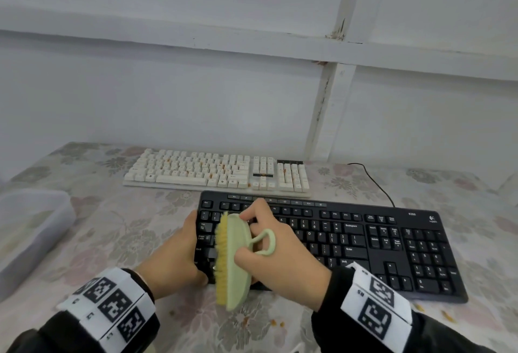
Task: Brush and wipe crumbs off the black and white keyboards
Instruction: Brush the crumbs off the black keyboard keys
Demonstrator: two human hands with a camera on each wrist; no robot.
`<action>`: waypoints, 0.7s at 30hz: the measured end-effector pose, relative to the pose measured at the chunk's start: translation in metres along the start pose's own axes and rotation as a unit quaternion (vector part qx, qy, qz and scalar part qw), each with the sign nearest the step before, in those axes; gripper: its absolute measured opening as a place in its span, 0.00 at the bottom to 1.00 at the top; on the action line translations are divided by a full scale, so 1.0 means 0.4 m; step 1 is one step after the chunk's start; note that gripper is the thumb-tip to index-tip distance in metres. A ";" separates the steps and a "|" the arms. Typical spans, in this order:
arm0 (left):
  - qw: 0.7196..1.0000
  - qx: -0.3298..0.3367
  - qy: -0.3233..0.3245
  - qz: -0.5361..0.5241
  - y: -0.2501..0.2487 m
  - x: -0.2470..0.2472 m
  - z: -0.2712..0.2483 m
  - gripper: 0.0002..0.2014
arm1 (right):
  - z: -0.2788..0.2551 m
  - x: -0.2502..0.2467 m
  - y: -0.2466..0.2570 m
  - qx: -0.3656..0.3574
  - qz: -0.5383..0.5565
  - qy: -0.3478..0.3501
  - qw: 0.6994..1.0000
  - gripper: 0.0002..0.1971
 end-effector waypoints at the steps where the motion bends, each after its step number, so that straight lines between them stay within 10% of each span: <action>1: 1.000 -0.003 0.002 0.000 0.000 0.000 0.000 0.47 | 0.003 -0.008 0.010 -0.004 0.004 -0.002 1.000 0.13; 6: 1.000 -0.011 0.014 0.012 0.010 0.006 0.000 0.48 | 0.031 -0.068 0.061 -0.076 0.000 -0.098 0.992 0.14; 13: 1.000 0.006 0.008 -0.010 -0.007 -0.002 -0.003 0.48 | 0.004 0.019 0.016 -0.007 -0.028 0.022 0.999 0.13; 21: 1.000 -0.011 0.018 0.009 0.011 0.008 0.002 0.50 | 0.038 -0.059 0.047 -0.063 -0.009 -0.077 0.995 0.14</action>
Point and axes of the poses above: each hand's wrist, its own z-axis towards the middle knuckle, its own x-axis out of the palm, y = z × x, the point moved 8 cm from there along z, towards the middle knuckle, and after that the axes turned 10 degrees about z, right-handed, at the moved point
